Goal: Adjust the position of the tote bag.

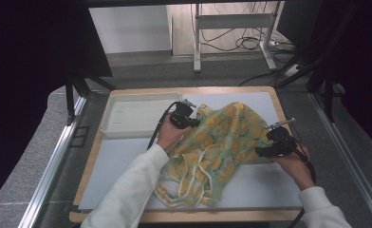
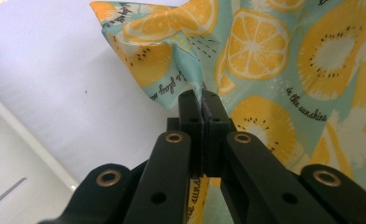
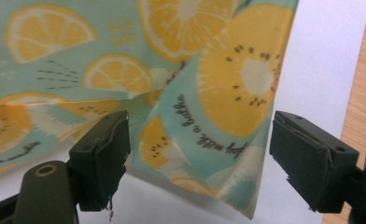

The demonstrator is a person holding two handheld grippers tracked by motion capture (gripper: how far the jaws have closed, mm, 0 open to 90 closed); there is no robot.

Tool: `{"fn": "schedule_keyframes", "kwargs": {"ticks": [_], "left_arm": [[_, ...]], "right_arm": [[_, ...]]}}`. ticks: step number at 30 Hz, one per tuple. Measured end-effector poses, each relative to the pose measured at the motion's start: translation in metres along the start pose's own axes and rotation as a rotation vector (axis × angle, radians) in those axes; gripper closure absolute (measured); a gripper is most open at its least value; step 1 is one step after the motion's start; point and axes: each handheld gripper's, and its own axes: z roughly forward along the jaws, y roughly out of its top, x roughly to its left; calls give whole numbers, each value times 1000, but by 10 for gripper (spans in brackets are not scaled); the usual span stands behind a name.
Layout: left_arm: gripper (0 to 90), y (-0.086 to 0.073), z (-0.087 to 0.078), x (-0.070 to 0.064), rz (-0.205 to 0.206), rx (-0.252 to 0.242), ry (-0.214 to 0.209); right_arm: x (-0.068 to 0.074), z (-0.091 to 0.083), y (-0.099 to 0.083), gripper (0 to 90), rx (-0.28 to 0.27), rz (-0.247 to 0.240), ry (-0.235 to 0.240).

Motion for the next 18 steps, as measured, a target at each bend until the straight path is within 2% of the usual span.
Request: {"fn": "schedule_keyframes", "kwargs": {"ticks": [4,7,10,13,16,18], "left_arm": [[897,-1,0,0,1,2,1],[896,-1,0,1,0,1,0],[896,-2,0,1,-5,-3,-2],[897,-3,0,2,-3,-1,-2],[897,-4,0,2,-7,-4,-8],[897,-4,-1,3,-10,-5,-12]], "right_arm": [[-6,6,1,209,20,20,2],[-10,12,2,255,30,27,12],[-13,18,3,402,48,22,41],[-16,23,2,615,56,30,48],[-18,25,1,756,59,40,76],[-16,26,1,828,59,29,89]]}}
